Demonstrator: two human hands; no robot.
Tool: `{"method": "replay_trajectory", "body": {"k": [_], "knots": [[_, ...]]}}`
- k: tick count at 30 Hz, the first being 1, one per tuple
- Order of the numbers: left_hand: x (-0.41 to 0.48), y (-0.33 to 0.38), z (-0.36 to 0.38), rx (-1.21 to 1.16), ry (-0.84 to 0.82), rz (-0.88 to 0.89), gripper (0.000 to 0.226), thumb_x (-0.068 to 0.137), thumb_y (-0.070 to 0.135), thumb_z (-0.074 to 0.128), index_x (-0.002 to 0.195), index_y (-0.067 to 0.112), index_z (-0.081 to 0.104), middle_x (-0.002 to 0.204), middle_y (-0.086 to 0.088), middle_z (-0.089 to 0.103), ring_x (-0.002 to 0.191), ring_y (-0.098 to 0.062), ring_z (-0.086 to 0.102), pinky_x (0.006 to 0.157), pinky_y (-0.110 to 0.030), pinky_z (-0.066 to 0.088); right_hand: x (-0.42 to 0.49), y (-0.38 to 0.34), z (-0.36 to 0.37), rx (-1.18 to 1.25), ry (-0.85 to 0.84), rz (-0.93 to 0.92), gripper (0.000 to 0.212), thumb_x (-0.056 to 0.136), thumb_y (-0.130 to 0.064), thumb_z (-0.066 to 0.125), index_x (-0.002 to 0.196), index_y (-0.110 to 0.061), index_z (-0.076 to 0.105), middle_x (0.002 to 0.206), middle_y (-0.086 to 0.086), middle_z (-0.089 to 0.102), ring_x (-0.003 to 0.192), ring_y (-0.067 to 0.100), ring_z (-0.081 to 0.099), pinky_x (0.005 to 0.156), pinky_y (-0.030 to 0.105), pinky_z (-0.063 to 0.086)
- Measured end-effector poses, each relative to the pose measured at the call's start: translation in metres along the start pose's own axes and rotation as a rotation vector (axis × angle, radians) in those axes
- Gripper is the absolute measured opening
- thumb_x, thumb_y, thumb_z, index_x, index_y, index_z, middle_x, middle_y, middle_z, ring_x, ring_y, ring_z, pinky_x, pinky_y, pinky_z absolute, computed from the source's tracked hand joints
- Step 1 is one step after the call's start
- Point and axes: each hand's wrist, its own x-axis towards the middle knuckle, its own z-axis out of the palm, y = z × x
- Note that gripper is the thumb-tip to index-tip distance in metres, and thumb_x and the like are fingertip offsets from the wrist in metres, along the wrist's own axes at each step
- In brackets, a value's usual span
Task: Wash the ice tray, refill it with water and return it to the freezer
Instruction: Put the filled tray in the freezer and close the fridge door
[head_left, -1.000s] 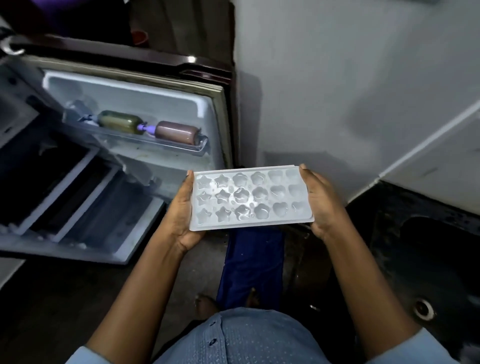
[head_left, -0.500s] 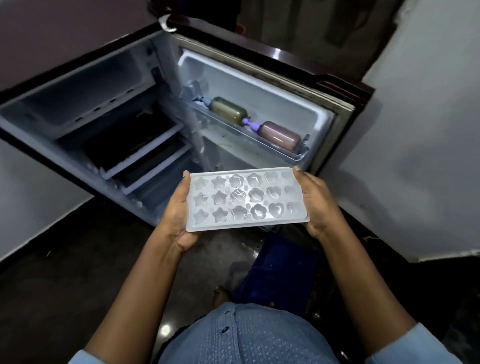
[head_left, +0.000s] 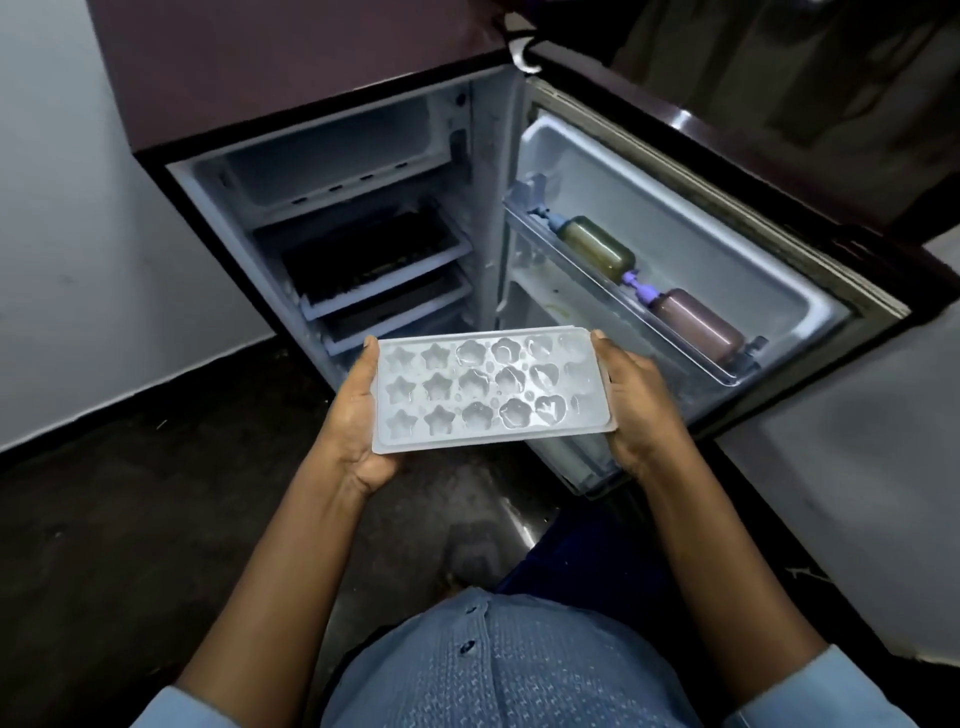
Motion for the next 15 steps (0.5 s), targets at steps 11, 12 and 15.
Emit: {"method": "replay_trajectory", "body": {"k": [11, 12, 15], "knots": [[0.014, 0.017, -0.025, -0.004, 0.191, 0.129, 0.058, 0.11, 0.052, 0.036, 0.13, 0.011, 0.071, 0.126, -0.016, 0.077, 0.109, -0.033, 0.077, 0.078, -0.047, 0.065, 0.032, -0.005, 0.051, -0.125, -0.136, -0.044, 0.019, 0.107, -0.024, 0.061, 0.11, -0.01, 0.072, 0.103, 0.01, 0.081, 0.092, 0.026, 0.078, 0.084, 0.041, 0.063], [0.017, 0.016, -0.026, -0.007, 0.217, 0.138, 0.054, 0.11, 0.049, 0.036, 0.124, 0.013, 0.073, 0.123, -0.015, 0.078, 0.105, -0.032, 0.078, 0.076, -0.046, 0.065, 0.038, -0.005, 0.053, -0.164, -0.163, -0.062, 0.02, 0.107, -0.025, 0.061, 0.114, -0.01, 0.072, 0.105, 0.01, 0.081, 0.096, 0.027, 0.078, 0.085, 0.041, 0.062], [0.024, 0.015, -0.024, -0.004, 0.295, 0.167, 0.049, 0.109, 0.045, 0.037, 0.113, 0.018, 0.078, 0.122, -0.014, 0.078, 0.103, -0.031, 0.078, 0.084, -0.048, 0.061, 0.056, -0.009, 0.058, -0.212, -0.235, -0.077, 0.02, 0.106, -0.03, 0.061, 0.117, -0.015, 0.071, 0.109, 0.007, 0.081, 0.101, 0.027, 0.078, 0.088, 0.042, 0.061]]}}
